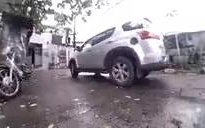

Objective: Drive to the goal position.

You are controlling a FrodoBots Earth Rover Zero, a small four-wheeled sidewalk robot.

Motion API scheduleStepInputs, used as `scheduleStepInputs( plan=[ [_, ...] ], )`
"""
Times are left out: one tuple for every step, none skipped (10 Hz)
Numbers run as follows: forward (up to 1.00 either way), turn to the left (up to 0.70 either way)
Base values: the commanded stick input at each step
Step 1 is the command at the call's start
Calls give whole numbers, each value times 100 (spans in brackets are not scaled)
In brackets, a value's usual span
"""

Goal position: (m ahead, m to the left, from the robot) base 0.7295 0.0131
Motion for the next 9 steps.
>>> scheduleStepInputs(
  plan=[
    [100,-14],
    [100,0],
    [100,0],
    [100,0],
    [100,0],
    [100,0],
    [100,5],
    [100,25],
    [100,23]
  ],
)
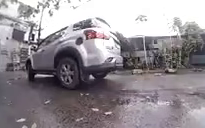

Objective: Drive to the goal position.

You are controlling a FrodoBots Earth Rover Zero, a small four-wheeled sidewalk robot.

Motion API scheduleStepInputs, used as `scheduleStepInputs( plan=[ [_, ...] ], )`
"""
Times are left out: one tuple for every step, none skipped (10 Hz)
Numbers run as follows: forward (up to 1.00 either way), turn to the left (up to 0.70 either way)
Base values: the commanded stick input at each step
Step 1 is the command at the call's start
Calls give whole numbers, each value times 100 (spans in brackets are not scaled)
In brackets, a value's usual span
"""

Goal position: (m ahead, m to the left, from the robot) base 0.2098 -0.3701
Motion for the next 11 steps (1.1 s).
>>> scheduleStepInputs(
  plan=[
    [100,10],
    [100,0],
    [100,-21],
    [100,-27],
    [37,-38],
    [0,-45],
    [0,-45],
    [0,-45],
    [0,-45],
    [0,-45],
    [0,-45]
  ],
)
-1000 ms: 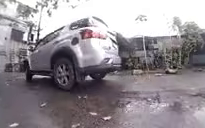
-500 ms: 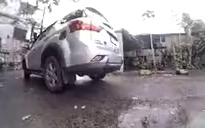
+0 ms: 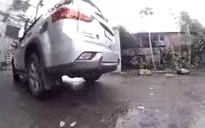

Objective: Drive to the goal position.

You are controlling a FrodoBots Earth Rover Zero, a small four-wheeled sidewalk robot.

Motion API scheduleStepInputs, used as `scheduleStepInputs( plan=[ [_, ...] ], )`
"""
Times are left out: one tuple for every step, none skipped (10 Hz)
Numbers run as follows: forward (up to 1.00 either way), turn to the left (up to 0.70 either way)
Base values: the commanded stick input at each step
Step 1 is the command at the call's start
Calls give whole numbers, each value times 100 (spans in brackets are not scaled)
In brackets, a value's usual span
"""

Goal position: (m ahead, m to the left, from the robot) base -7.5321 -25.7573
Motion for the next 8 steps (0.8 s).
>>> scheduleStepInputs(
  plan=[
    [-40,-38],
    [-100,-17],
    [-100,0],
    [-100,0],
    [-100,0],
    [-100,0],
    [-100,0],
    [-100,0]
  ],
)
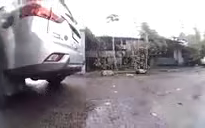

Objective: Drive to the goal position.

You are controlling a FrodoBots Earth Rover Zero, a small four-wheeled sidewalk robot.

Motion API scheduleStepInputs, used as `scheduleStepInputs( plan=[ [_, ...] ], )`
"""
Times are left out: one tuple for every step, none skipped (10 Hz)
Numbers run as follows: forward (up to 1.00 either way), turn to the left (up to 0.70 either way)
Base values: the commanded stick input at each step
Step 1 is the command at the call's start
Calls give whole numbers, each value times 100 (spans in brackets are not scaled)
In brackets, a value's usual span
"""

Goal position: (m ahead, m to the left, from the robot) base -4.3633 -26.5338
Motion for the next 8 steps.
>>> scheduleStepInputs(
  plan=[
    [-100,0],
    [-100,0],
    [-100,0],
    [-100,0],
    [-82,-30],
    [0,-45],
    [0,-45],
    [0,-45]
  ],
)
